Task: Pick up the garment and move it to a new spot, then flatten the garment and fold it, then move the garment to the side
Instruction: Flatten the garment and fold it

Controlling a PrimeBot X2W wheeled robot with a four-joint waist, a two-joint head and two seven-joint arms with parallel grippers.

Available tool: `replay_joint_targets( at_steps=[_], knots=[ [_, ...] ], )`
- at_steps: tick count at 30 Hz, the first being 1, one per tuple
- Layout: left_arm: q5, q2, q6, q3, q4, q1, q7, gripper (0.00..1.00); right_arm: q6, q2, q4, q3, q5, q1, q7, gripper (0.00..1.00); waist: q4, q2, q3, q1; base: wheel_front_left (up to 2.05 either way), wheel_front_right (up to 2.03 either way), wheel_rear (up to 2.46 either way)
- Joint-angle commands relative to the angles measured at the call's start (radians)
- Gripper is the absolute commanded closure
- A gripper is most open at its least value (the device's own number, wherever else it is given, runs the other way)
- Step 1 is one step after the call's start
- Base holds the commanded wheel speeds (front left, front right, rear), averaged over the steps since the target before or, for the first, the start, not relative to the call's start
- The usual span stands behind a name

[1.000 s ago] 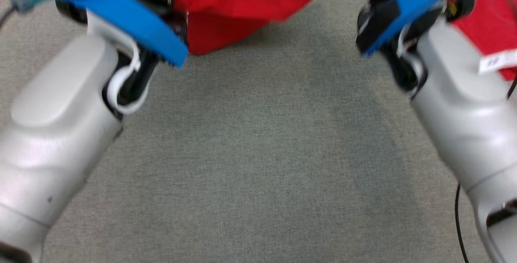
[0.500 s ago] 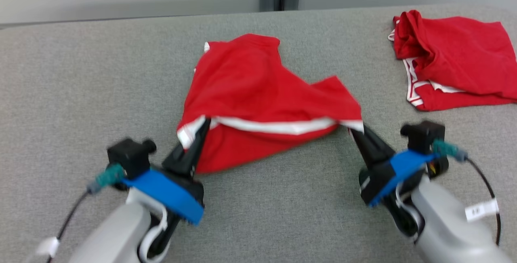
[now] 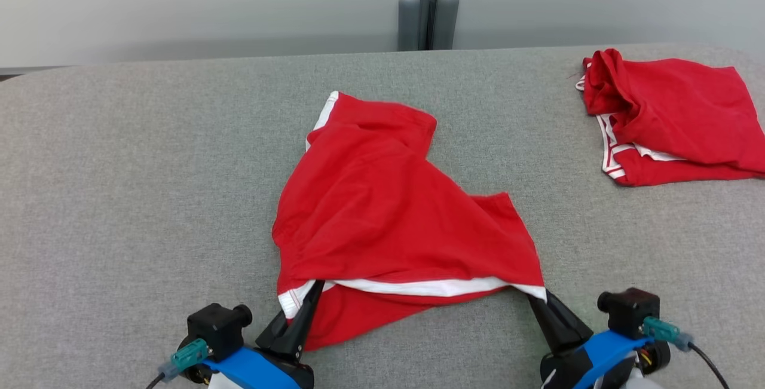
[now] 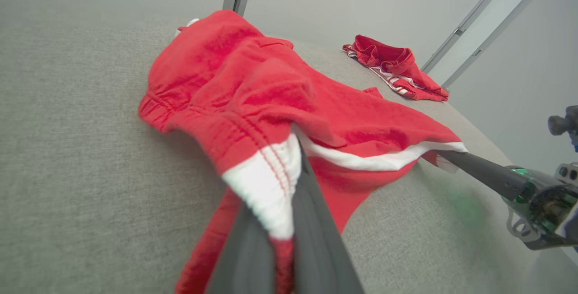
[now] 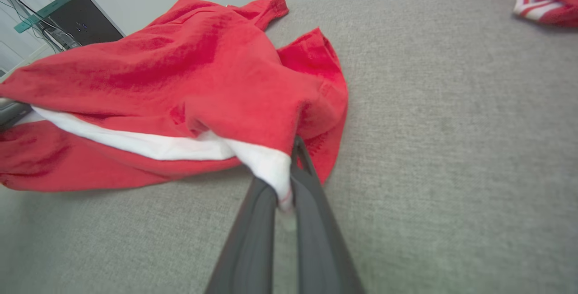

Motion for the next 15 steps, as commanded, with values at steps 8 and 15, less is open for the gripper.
replay_joint_targets(
  at_steps=[8, 15],
  knots=[
    [0.044, -0.012, -0.001, 0.01, 0.037, 0.026, -0.004, 0.0, 0.0, 0.026, 0.017, -0.066, -0.058, 0.053, -0.004, 0.51, 0.006, 0.0004, -0.035, 0.0002, 0.0, 0.0, 0.0],
    [0.102, -0.027, -0.001, 0.113, 0.024, 0.082, -0.004, 0.0, 0.0, 0.04, -0.025, -0.164, -0.084, 0.083, -0.004, 0.0, 0.025, 0.0004, -0.069, 0.0002, 0.0, 0.0, 0.0]
  ],
)
